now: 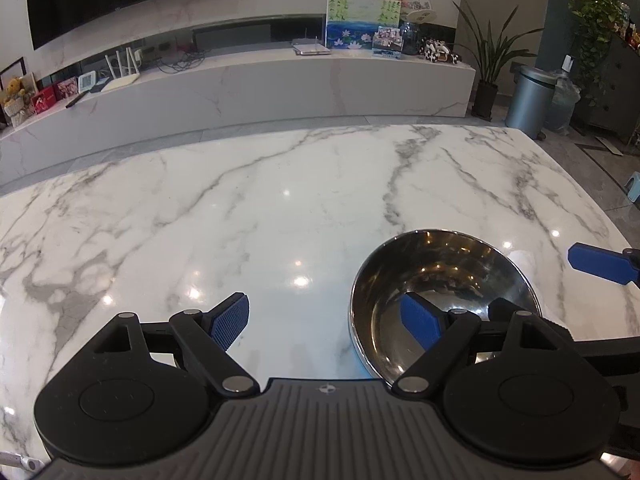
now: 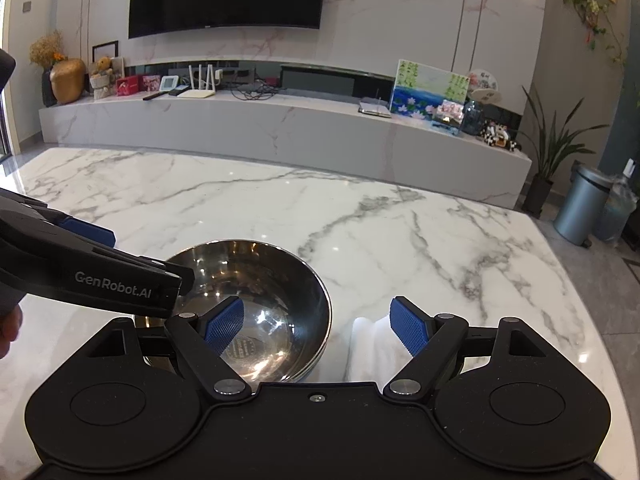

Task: Clean bowl
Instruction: 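Move the right gripper toward the folded white paper towel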

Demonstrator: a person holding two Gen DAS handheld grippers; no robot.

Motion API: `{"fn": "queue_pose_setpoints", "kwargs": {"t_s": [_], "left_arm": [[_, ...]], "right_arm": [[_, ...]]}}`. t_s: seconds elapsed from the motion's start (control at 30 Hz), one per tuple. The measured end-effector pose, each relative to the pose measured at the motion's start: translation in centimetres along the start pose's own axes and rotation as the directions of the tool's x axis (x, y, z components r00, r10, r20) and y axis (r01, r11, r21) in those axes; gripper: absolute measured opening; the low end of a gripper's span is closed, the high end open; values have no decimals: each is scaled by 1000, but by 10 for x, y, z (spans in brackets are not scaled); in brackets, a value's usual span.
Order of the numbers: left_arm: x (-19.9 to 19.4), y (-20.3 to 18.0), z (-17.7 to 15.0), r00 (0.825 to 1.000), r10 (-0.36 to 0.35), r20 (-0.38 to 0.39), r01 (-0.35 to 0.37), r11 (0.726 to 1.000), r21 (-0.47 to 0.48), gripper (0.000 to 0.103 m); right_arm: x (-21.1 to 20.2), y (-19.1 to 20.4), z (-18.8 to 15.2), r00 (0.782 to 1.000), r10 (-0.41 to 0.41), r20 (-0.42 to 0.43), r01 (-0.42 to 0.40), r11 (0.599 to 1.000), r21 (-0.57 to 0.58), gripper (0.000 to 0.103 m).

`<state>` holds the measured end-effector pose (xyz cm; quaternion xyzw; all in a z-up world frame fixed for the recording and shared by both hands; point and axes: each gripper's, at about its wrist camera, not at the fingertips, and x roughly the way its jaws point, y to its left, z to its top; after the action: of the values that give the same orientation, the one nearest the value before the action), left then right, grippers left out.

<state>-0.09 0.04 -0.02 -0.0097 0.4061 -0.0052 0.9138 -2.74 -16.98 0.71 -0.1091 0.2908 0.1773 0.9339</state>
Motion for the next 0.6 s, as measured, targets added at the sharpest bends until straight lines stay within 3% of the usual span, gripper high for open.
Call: {"fn": "queue_pose_setpoints", "kwargs": {"t_s": [0.3,0.6], "left_arm": [[-2,2,1,1000,22,10,-22,1000,6,83],[-6,2,-1,999,-6,51,5,1000,18,83]], "right_arm": [[0,-6,-1,1000,22,3,-22,998,53,78],[-1,-17,-3,1000,-9,12,8,996,89,78]]}}
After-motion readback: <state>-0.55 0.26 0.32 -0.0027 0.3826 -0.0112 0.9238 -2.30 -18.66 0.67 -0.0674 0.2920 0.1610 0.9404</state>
